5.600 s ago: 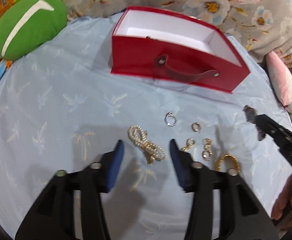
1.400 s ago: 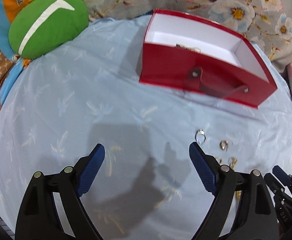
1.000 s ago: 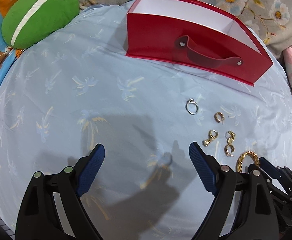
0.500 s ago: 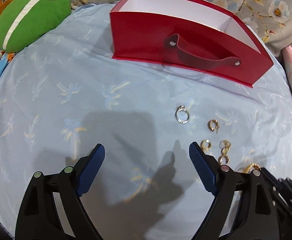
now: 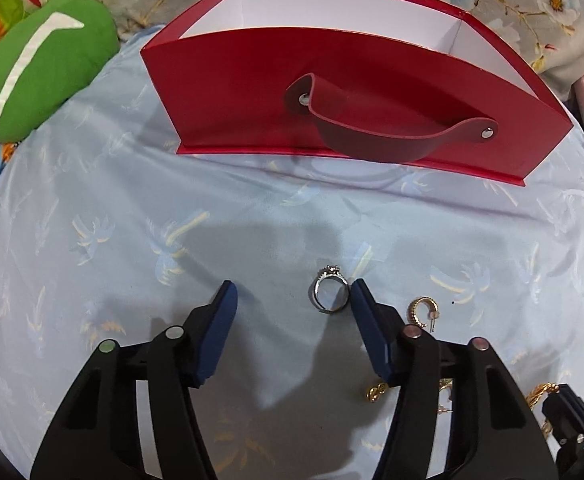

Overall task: Organize jewelry
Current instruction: 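Grasp the twisted gold bangle with the right tool while the left tool grasps the silver ring, then carry the bangle with the right tool into the red box while the left tool drops the ring there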

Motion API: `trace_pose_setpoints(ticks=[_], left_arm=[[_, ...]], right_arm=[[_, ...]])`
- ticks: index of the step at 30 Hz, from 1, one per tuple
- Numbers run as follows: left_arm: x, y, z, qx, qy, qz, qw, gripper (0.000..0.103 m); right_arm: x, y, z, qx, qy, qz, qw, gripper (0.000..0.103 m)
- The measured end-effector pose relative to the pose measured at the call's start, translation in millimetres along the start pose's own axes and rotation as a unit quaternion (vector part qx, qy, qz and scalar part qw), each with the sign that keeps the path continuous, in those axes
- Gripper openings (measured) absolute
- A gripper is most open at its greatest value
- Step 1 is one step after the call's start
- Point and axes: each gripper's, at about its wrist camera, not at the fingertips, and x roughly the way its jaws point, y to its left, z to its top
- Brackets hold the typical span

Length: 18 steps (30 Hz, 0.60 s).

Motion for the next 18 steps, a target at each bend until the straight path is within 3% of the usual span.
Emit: trace_pose_setpoints(ticks=[8, 18], left_arm=[[-4, -17, -2, 0.031, -0.017, -0.011, 0.9993, 0.018], [-19, 18, -11, -0.016, 0.001, -0.084, 0.9964, 0.018]], right_arm=[[2, -2, 1, 0.006, 0.002, 0.005, 1.000, 0.004], [1, -1, 3, 0.007, -0.004, 0.008, 1.000, 0.004]])
